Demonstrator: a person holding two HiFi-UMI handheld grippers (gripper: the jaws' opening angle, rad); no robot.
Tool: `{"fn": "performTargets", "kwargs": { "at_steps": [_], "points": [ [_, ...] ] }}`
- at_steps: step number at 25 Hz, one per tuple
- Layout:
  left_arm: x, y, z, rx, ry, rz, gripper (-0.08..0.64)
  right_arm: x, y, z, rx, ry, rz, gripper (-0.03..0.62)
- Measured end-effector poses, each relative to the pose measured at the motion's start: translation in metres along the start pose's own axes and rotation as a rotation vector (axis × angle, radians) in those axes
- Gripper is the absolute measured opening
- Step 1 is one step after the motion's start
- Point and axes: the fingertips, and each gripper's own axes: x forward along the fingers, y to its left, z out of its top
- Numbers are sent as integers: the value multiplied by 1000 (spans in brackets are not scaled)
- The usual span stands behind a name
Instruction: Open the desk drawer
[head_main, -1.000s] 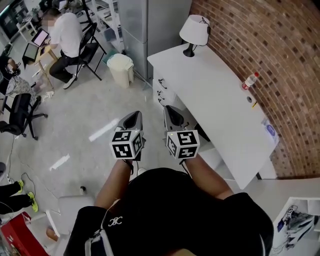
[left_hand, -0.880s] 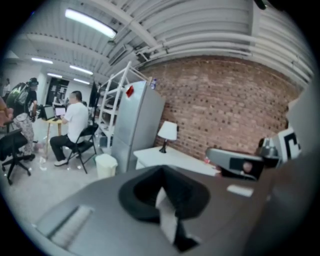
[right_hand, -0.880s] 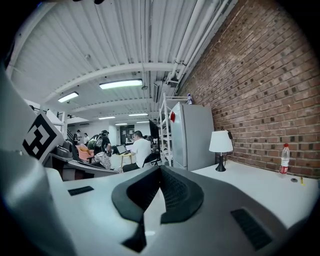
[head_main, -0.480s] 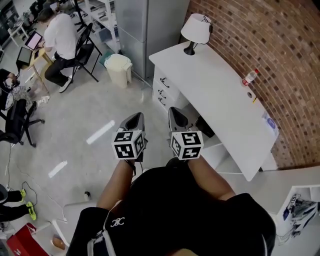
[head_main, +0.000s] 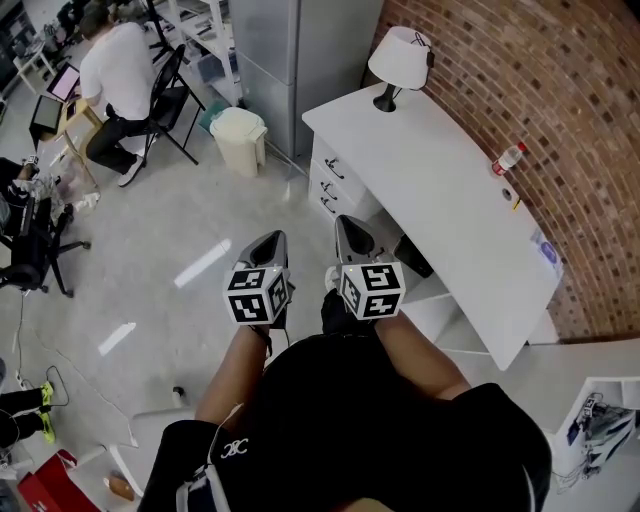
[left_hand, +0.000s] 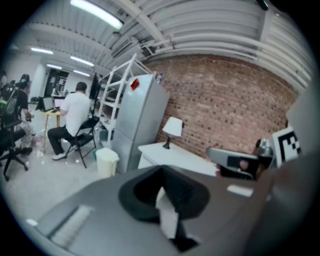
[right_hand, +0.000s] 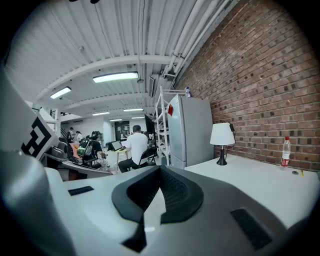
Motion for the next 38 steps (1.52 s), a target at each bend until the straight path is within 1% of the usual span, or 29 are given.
{"fn": "performTargets", "kwargs": {
  "at_steps": [6,10,16,20,23,29,33,35,38],
  "points": [
    [39,16,14,16,10,23,-2,46,-22,6,16,-12,15,-2],
    [79,27,37,14,13,36,-2,86,-45,16,24,-1,34,-2],
    [140,27,71,29,13,36,-2,139,-89,39,35,-2,46,-2],
    [178,23,78,21,43,35,-2,165,-119,39,35,26,40,-2],
    [203,23,79,9,61,51,-2,183,-141,38,41,45,52,-2],
    [251,28,81,-50,91,89,-2,218,-177,34,37,85,86,-2],
    [278,34,78,-82,125,133,-2,238,-202,27,30,127,109,-2],
    [289,37,72,-122,139,151,-2,245,-210,21,15,156,128,-2],
    [298,36,60,-185,160,159,-2,251,-218,11,2,199,153,-2]
  ]
}}
